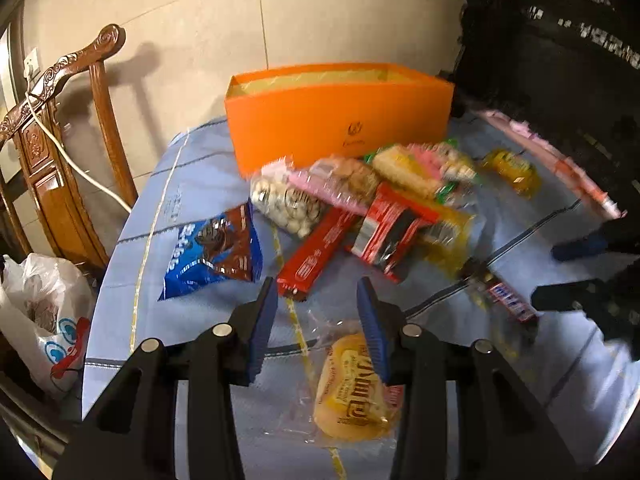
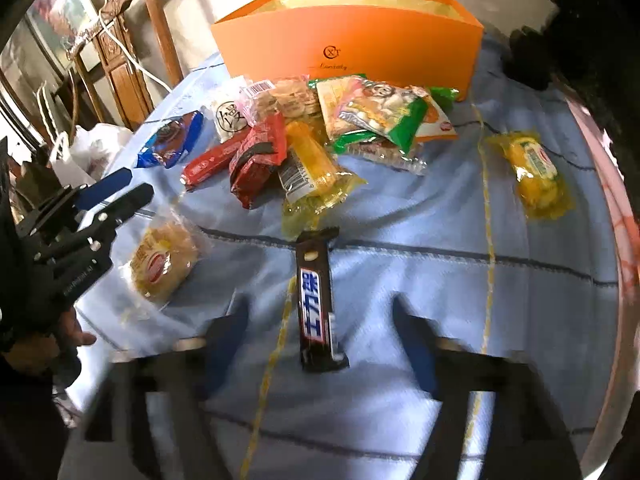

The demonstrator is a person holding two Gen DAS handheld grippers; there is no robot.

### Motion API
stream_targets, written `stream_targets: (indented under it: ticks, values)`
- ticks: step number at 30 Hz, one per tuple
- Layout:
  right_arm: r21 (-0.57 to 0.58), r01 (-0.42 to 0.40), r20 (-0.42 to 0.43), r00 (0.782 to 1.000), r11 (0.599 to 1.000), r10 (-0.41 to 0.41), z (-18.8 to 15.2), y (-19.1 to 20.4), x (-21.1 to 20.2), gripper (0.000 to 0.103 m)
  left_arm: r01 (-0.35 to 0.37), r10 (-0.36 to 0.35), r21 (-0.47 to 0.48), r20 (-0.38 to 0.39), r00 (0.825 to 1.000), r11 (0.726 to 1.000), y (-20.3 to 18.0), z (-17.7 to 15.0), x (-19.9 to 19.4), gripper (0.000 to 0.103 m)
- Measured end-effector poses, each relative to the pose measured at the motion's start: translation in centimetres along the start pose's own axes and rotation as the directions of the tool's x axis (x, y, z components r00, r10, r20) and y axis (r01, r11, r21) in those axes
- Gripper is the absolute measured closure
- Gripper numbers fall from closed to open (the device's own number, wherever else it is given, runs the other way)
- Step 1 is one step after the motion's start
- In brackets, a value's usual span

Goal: Organize snacks
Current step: 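Lift the chocolate bar and bun pack over the orange box and release both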

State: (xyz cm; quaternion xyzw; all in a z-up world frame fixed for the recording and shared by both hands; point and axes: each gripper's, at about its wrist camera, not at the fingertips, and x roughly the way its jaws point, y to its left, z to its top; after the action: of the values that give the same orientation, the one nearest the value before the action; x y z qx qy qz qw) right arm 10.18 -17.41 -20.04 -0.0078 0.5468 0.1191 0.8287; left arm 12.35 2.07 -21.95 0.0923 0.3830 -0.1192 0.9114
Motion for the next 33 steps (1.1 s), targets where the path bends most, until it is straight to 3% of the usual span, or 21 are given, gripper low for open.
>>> stream_targets:
  ticks: [1, 3, 4, 5, 6, 7, 8, 13, 15, 16, 17, 19, 24, 26, 29, 33]
  values:
    - [-0.008, 0.007, -0.011, 1.000, 1.000, -0.007, 0.1, 0.3, 0.5, 0.021, 0.000, 0.000, -0.009, -0.023, 1.000, 1.000, 0.1, -0.3, 0.7, 0.050]
    - [-0.032, 0.028, -0.039, 0.999, 0.999, -0.029, 0.1, 1.0, 2.0, 0.021, 0.006, -0.007, -0.016, -0.054, 0.999, 1.000, -0.1, -1.0, 1.5, 0.047]
    - [-0.051, 0.039, -0.062, 0.997, 0.998, -0.042, 0.0, 1.4, 2.8, 0.027, 0.007, -0.007, -0.004, -0.066, 0.998, 1.000, -0.4, -1.5, 1.8, 0.046]
    - [-0.064, 0.043, -0.085, 0.995, 0.997, -0.049, -0.2, 1.6, 3.4, 0.052, 0.019, -0.019, 0.008, -0.064, 0.998, 1.000, -0.6, -1.9, 1.7, 0.046]
    - [-0.079, 0.040, -0.127, 0.991, 0.996, -0.050, -0.5, 1.8, 4.3, 0.069, 0.024, -0.022, 0.029, -0.066, 0.998, 0.999, -0.9, -2.2, 1.6, 0.046]
    - [-0.091, 0.049, -0.125, 0.990, 0.995, -0.060, -0.7, 1.8, 4.3, 0.079, 0.031, -0.028, 0.050, -0.071, 0.997, 0.998, -1.2, -2.5, 1.6, 0.053]
    - [-0.102, 0.047, -0.125, 0.990, 0.994, -0.060, -0.8, 1.8, 4.3, 0.084, 0.057, -0.051, 0.066, -0.078, 0.996, 0.996, -1.5, -2.8, 1.5, 0.072]
    - [-0.054, 0.040, -0.129, 0.991, 0.998, -0.047, -0.6, 0.1, 4.2, 0.086, 0.105, -0.101, 0.100, -0.038, 0.994, 0.989, -2.1, -3.9, -0.7, 0.075]
    - [-0.059, 0.032, -0.129, 0.991, 0.998, -0.040, -0.6, -0.1, 4.2, 0.085, 0.095, -0.097, 0.134, 0.013, 0.995, 0.986, -2.4, -4.2, -1.9, 0.035]
    - [-0.062, 0.031, -0.127, 0.991, 0.998, -0.039, -0.6, -0.1, 4.2, 0.084, 0.079, -0.089, 0.152, 0.060, 0.994, 0.985, -2.4, -4.6, -2.8, 0.007]
    - [-0.067, 0.028, -0.124, 0.992, 0.997, -0.036, -0.6, -0.1, 4.1, 0.082, 0.063, -0.077, 0.161, 0.086, 0.993, 0.985, -2.7, -4.7, -3.3, 0.005]
    - [-0.073, 0.032, -0.116, 0.992, 0.997, -0.040, -0.7, -0.1, 4.1, 0.081, 0.051, -0.068, 0.190, 0.083, 0.994, 0.980, -3.0, -5.2, -3.3, 0.005]
    - [-0.081, 0.038, -0.117, 0.992, 0.996, -0.048, -0.9, 0.3, 4.1, 0.080, 0.054, -0.034, 0.274, -0.077, 0.996, 0.960, -3.8, -7.0, -0.1, 0.005]
    - [-0.071, 0.030, -0.122, 0.992, 0.997, -0.039, -0.9, 0.6, 4.1, 0.083, 0.096, -0.079, 0.253, -0.074, 0.994, 0.963, -3.3, -6.5, -0.4, 0.040]
    - [-0.045, 0.008, -0.076, 0.997, 0.999, -0.011, -0.7, 0.4, 3.3, 0.086, 0.102, -0.086, 0.266, -0.073, 0.994, 0.958, -3.1, -6.2, -0.9, 0.048]
    - [-0.061, -0.018, -0.052, 0.999, 0.998, 0.015, -0.2, 1.0, 2.1, 0.087, 0.124, -0.116, 0.195, -0.052, 0.992, 0.973, -1.9, -5.7, -2.2, 0.050]
